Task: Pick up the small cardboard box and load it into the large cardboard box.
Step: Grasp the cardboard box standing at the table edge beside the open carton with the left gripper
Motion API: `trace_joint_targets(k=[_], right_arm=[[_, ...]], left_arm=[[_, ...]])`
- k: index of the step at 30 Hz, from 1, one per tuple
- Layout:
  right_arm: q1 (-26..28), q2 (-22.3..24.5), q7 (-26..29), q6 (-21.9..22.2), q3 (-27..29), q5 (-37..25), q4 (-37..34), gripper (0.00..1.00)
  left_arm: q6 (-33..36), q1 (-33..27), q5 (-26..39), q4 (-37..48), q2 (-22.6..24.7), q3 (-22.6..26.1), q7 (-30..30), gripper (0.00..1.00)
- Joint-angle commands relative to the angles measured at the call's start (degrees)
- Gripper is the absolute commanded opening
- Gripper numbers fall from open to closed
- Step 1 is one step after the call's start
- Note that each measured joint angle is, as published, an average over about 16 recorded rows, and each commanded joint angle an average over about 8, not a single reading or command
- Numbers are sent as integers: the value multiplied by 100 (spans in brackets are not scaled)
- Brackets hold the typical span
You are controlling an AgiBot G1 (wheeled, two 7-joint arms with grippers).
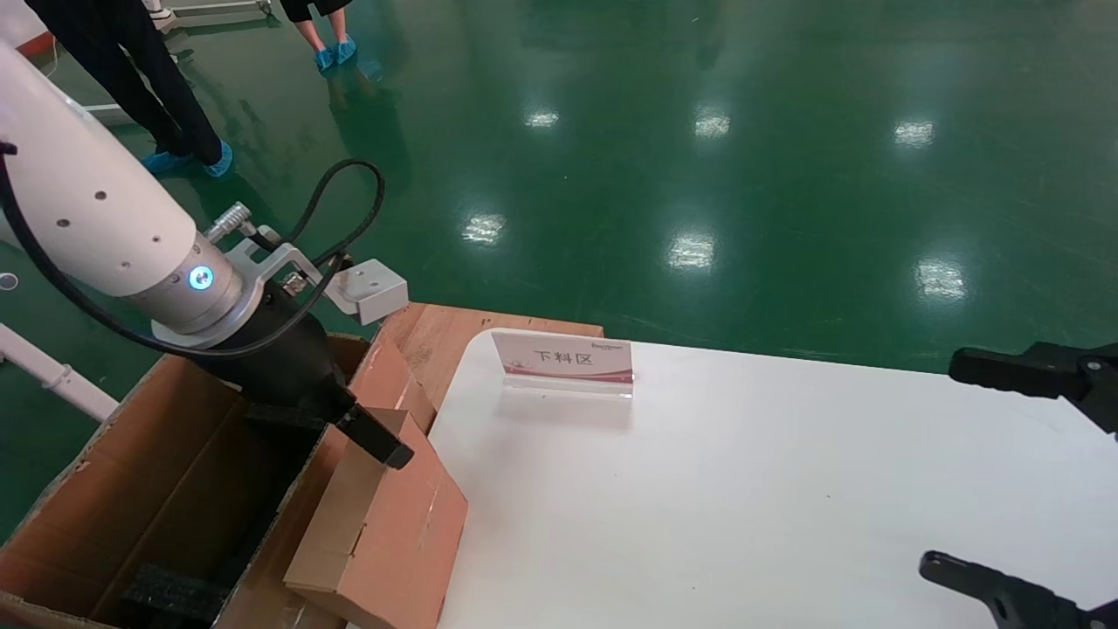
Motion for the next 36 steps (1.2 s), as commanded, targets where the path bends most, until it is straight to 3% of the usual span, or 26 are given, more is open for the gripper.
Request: trace_joint_targets(k=[1, 18, 36], right_arm=[[0, 0, 0, 0, -1, 1, 0, 100], [2, 3, -4, 3, -7, 5, 0, 100], [2, 6, -7, 7, -13, 10, -1, 100]], left_arm=[[-10, -106, -52, 1, 39, 229, -110, 100], [-143, -485, -580, 0, 232, 1276, -476, 100], [-297, -497, -700, -2, 316, 1763, -573, 100]])
